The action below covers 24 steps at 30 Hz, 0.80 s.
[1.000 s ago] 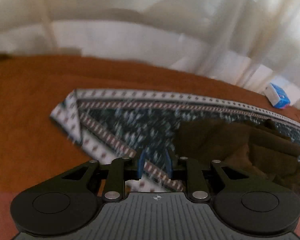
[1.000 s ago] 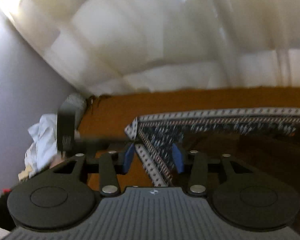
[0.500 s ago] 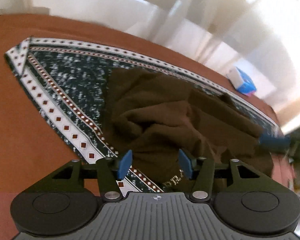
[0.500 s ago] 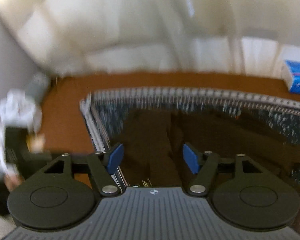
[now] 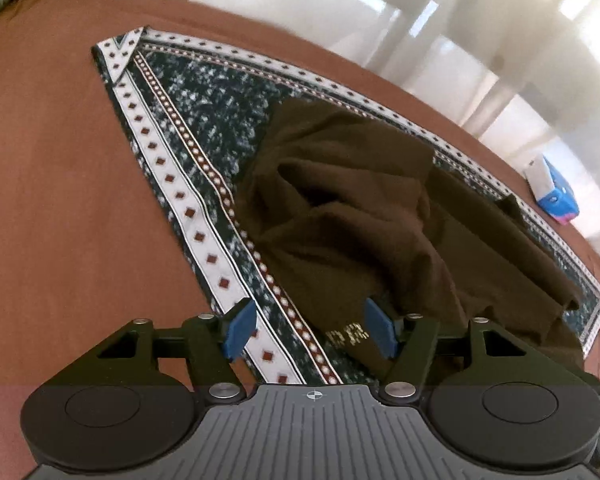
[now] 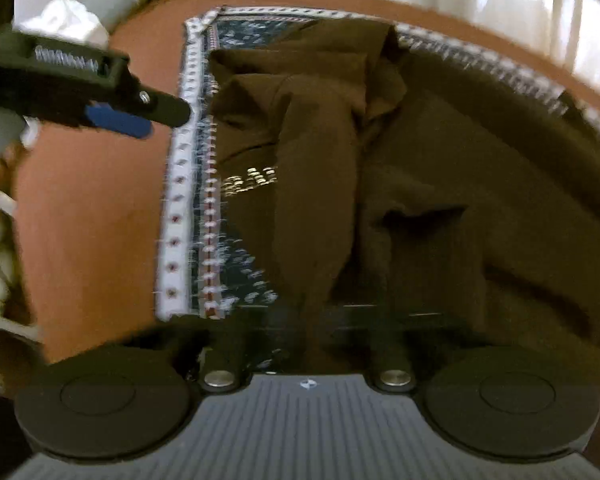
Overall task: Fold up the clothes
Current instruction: 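Lower the garment onto the rug and open both grippers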
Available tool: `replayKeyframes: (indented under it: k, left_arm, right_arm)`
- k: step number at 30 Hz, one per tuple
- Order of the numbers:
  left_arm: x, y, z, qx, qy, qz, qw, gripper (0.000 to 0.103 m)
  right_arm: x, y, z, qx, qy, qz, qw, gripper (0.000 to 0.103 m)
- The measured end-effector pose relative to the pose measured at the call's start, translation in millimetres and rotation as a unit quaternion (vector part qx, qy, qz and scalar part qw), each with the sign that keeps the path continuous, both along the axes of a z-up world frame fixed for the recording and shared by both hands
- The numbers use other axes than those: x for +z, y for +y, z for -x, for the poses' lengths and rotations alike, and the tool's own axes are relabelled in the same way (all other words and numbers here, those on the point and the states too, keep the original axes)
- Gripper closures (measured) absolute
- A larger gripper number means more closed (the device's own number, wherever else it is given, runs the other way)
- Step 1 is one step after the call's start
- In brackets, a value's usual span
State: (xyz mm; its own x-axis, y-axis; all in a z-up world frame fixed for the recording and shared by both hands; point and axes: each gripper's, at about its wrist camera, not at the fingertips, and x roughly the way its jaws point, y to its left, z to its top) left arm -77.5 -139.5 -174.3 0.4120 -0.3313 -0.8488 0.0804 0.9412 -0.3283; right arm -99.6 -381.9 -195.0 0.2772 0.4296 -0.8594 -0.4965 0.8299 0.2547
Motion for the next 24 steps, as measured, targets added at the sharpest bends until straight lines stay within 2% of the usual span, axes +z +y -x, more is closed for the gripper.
replayKeyframes:
  k: [2,6,9,14,18,22,24]
  left_arm:
    - [4,-2,4,-0.005,-0.003,-0.001,1.0,0.028]
    - [11,-1,10,-0.011,-0.016,0.005,0.9998,0.025]
    - [7,9,16,-0.004,-0.013,0.003,0.9999,0.023]
    - [-8,29,26,0.01,0.011,-0.003,0.9999,0.023]
    - [-19,44,35,0.023,0.026,0.002,0.9994,0.023]
    - [-19,52,40,0.02,0.025,0.018,0.9993,0.023]
    - [-17,50,41,0.014,0.02,0.013,0.9996,0.022]
  right_arm:
    - [14,-1,6,0.014,-0.01,-0.02,1.0,0.099]
    - [49,12,26,0.075,-0.036,-0.062,0.995,0.099]
    - [57,31,41,0.128,-0.026,-0.077,0.988,0.099]
    - [44,69,62,0.192,0.018,-0.085,0.978,0.099]
    - [31,92,70,0.214,0.052,-0.094,0.971,0.099]
    - [22,113,76,0.247,0.063,-0.09,0.963,0.099]
    - [18,122,78,0.261,0.065,-0.084,0.959,0.099]
